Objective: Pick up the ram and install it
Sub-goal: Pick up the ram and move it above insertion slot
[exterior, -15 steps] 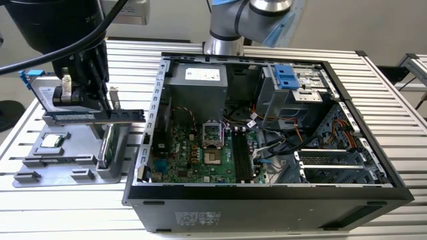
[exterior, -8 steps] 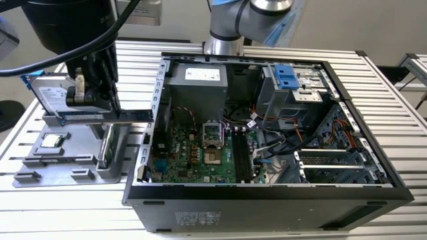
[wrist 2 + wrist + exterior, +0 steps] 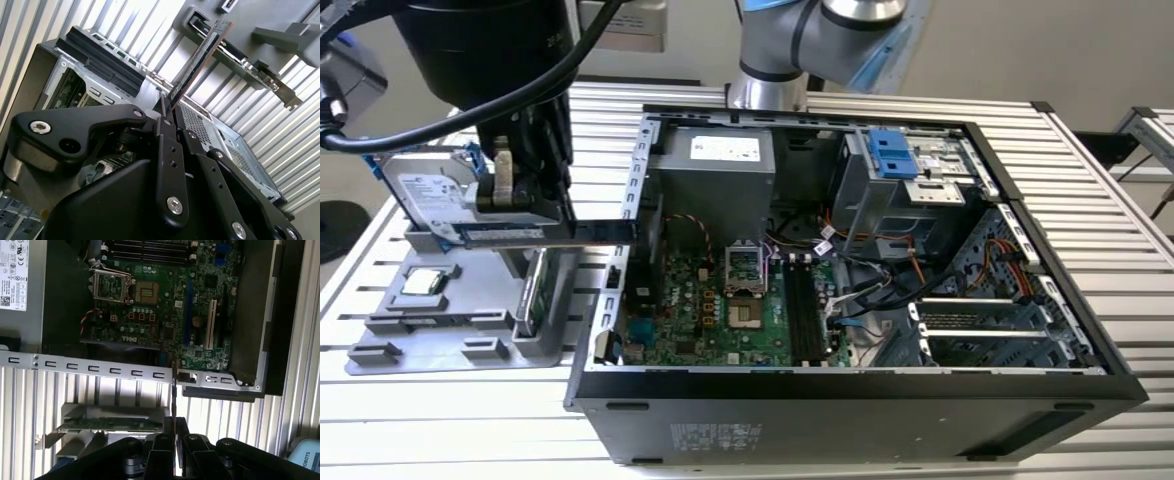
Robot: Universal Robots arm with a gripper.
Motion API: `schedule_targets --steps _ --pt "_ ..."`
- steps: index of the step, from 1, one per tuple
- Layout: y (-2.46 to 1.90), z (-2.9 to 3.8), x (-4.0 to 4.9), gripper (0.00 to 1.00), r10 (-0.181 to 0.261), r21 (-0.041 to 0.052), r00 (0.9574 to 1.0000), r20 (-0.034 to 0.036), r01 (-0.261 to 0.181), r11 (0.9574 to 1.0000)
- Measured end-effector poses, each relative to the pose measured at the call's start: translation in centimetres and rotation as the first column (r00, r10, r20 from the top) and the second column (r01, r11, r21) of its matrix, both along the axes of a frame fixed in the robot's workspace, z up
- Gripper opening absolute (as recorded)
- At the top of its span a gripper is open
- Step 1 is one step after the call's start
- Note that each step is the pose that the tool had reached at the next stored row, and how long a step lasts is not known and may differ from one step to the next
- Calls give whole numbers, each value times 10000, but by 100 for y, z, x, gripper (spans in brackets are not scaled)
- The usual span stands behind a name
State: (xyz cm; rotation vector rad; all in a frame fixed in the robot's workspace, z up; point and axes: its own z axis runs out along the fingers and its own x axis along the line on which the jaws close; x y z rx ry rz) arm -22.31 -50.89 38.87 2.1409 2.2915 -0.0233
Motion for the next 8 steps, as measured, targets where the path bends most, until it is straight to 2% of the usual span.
schedule_targets --steps 8 --pt "0 0 140 0 0 0 10000 -7 0 10000"
